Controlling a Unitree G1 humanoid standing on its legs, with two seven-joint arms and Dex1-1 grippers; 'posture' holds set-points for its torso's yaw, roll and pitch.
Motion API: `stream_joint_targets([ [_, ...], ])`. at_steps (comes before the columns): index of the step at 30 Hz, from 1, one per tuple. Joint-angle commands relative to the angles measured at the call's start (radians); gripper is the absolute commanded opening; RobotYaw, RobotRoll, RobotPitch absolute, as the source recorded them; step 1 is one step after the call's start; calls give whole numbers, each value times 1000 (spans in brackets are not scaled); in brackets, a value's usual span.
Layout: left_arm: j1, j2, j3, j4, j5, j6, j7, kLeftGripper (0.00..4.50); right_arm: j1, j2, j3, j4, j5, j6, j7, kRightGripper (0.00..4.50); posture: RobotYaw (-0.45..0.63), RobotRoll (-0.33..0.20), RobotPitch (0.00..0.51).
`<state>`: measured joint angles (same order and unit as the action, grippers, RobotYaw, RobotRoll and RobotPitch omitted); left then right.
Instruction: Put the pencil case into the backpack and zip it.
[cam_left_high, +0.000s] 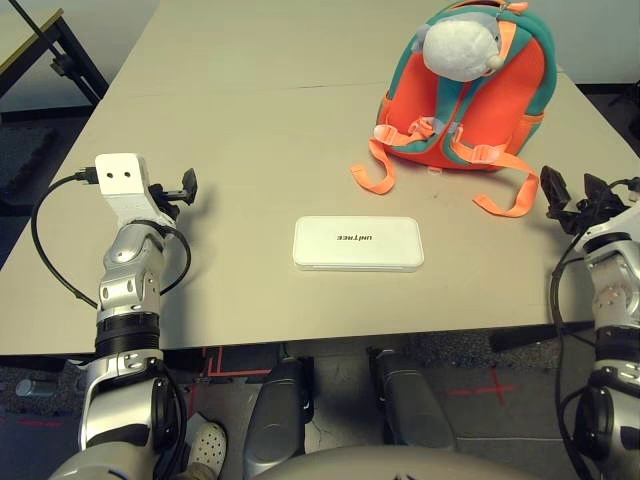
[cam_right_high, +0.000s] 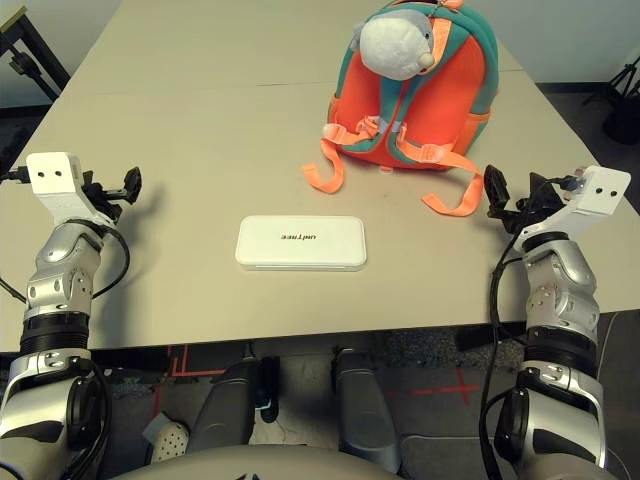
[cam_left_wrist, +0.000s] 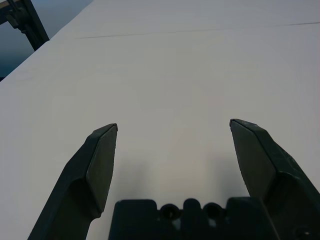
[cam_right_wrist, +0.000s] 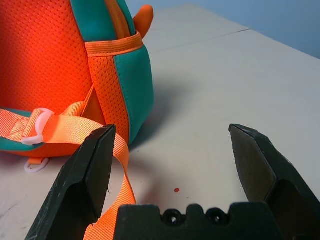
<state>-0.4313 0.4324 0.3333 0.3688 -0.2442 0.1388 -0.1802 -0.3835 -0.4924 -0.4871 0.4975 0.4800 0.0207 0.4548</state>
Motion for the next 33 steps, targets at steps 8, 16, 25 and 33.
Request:
stream_joint_targets([
  [8, -4, -7, -3, 1, 1, 3, -3, 4500, -14, 0, 3, 40, -11, -23, 2, 4479, -129, 0, 164],
  [16, -8, 2, -11, -168, -196, 270, -171, 4500, -13, -4, 4, 29, -13, -20, 5, 4479, -120, 0, 169],
  [25, -48, 61, 39, -273, -465, 689, -287, 4500, 33, -52, 41, -99, -35, 36, 61, 4479, -124, 0, 167],
  [33, -103, 101, 87, -212, -669, 1088, -302, 4500, 134, -166, 139, -259, -95, 195, 139, 4479, -148, 0, 161],
])
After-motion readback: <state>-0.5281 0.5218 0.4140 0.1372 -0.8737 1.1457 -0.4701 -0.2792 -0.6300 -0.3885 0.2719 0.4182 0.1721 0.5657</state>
